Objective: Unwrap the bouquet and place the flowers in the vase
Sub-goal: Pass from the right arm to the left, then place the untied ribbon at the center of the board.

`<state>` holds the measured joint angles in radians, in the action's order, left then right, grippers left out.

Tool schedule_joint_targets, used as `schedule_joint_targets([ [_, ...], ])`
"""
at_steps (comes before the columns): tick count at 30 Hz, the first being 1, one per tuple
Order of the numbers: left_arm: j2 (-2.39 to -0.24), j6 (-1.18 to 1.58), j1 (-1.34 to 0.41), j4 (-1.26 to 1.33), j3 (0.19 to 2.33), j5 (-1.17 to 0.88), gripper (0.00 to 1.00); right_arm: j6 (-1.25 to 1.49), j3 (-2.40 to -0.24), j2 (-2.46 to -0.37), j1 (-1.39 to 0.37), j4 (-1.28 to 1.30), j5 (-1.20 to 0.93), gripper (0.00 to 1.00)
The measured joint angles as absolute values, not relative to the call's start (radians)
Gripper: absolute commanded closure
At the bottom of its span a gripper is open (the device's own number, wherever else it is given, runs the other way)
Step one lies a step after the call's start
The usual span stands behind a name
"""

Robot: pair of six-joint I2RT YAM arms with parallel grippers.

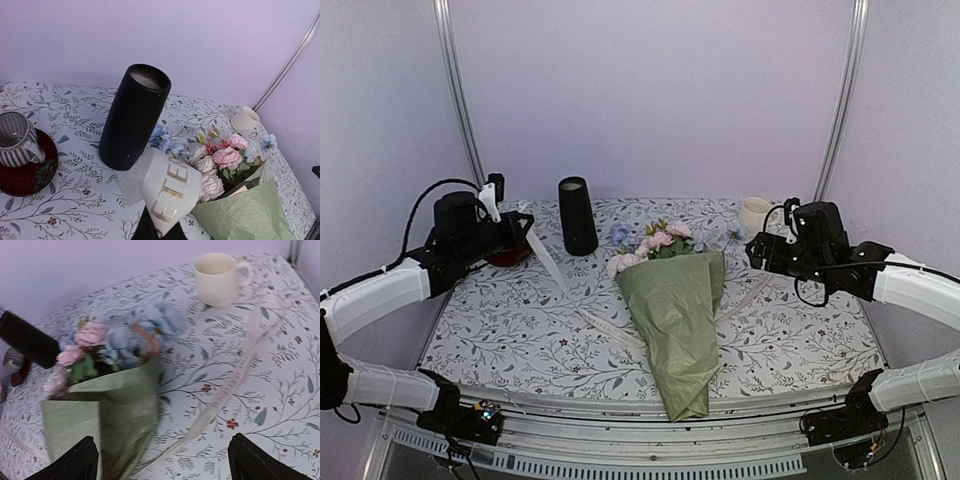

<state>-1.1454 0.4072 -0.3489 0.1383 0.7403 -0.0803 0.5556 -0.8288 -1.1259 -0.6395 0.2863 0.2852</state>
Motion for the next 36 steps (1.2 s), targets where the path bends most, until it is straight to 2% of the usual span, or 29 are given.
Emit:
schedule_joint_targets([
  [7,-1.063,0.434,-0.258,0.125,0.67,-0.109,1.0,0.589,-0.946,-1.389,-0.363,0.448,0.241,0.14],
  [11,-1.043,0.436,-0.236,0.114,0.649,-0.12,1.0,0.595,-1.075,-1.578,-0.285,0.539,0.26,0.24],
  [13,-1.033,0.437,-0.229,0.113,0.637,-0.121,1.0,0.592,-1.139,-1.668,-0.261,0.567,0.27,0.29],
  [17,-1.019,0.437,-0.22,0.109,0.617,-0.123,1.0,0.587,-1.24,-1.803,-0.222,0.601,0.271,0.32],
  [24,-0.998,0.435,-0.204,0.101,0.603,-0.122,1.0,0.585,-1.411,-1.956,-0.164,0.623,0.25,0.39],
  [31,-0.989,0.427,-0.18,0.097,0.603,-0.118,1.0,0.591,-1.527,-2.087,-0.161,0.637,0.248,0.41],
  [36,-0.981,0.421,-0.159,0.098,0.601,-0.113,1.0,0.609,-1.583,-2.155,-0.161,0.663,0.259,0.49],
])
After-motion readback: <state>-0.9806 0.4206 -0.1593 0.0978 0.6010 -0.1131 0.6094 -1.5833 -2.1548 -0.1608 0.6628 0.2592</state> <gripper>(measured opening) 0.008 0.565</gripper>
